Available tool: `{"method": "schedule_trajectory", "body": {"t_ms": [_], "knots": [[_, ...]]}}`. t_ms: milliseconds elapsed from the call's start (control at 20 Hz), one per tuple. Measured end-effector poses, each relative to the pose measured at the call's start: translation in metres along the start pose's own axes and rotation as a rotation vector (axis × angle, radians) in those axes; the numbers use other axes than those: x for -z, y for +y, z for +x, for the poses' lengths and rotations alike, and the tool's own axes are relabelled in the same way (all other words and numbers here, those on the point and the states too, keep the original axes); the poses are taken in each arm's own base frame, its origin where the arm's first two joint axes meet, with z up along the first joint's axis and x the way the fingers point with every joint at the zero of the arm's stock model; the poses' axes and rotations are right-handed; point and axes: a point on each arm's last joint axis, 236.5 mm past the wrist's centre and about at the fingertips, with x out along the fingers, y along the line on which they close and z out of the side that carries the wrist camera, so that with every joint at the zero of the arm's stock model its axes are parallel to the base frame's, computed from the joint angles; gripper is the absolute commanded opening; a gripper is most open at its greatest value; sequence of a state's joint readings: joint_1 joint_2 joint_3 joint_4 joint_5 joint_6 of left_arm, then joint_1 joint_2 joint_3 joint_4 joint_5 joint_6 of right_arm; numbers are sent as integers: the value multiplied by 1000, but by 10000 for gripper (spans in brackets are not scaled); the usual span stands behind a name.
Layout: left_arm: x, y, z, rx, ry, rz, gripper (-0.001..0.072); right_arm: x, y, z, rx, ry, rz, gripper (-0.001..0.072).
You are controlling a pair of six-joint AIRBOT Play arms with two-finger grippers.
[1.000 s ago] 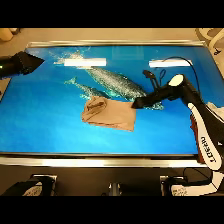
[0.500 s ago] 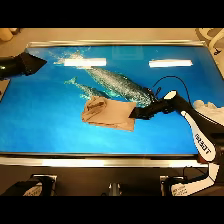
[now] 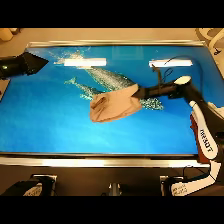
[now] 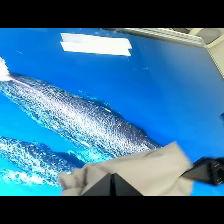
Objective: Fold the shirts.
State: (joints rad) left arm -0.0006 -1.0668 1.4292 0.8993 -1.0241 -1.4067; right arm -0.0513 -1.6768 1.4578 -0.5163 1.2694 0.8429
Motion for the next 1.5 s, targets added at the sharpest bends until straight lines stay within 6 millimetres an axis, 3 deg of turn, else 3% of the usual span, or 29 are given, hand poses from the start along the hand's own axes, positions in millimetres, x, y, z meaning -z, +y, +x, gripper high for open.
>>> {"method": "schedule_trajectory", "body": {"t_ms": [100, 200, 350, 550, 750, 900, 1100, 1300, 1500], "knots": [[4, 3, 3, -4, 10, -5, 27, -29, -2, -53, 68, -33, -55, 16], [10, 7, 6, -8, 24, -14, 27, -50, -14, -118, 181, -75, -72, 17], [18, 11, 10, -13, 41, -23, 27, -57, -37, -213, 331, -144, -39, 17], [22, 11, 10, -12, 52, -26, 27, -35, -78, -328, 523, -266, 78, 17], [24, 11, 9, -10, 60, -26, 27, 15, -109, -420, 666, -360, 233, 17], [25, 11, 9, -10, 63, -26, 27, 52, -116, -460, 713, -396, 335, 16], [25, 11, 9, -10, 64, -26, 27, 85, -112, -492, 760, -426, 432, 16], [25, 11, 9, -10, 62, -25, 27, 142, -118, -499, 877, -261, 573, 17], [24, 8, 9, -5, 58, -23, 27, 211, -120, -486, 933, -84, 768, 16]]}}
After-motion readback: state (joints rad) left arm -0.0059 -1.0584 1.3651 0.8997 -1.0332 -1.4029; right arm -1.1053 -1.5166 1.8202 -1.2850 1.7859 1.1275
